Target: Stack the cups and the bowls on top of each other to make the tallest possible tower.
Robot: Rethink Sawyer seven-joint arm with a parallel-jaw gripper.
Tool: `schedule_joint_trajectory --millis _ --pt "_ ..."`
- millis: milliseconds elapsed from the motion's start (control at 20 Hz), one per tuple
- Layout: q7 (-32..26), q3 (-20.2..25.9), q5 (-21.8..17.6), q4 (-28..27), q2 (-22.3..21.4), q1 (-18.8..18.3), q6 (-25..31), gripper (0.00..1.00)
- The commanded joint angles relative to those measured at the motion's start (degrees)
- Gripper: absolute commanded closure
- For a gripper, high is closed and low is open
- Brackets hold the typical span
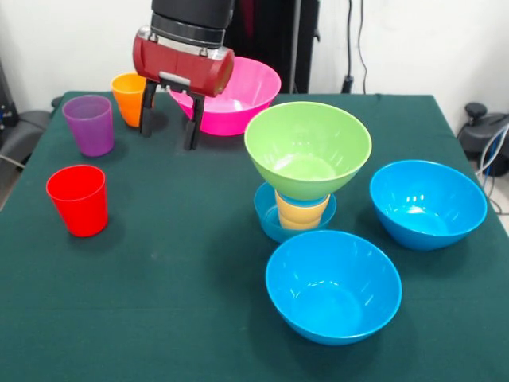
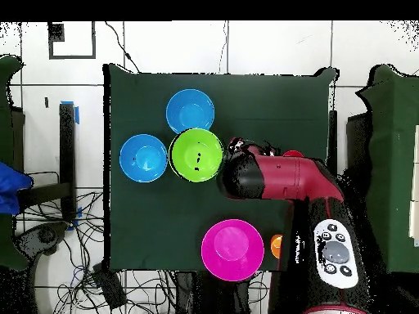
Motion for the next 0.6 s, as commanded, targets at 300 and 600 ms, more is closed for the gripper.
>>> schedule_joint_trajectory --millis 300,600 --pt "-9.3 8.3 -8.4 -3.9 4.6 -2.4 0.5 0.0" --pt "-10.7 10.2 -10.1 -5.5 5.8 -4.7 1.0 0.0"
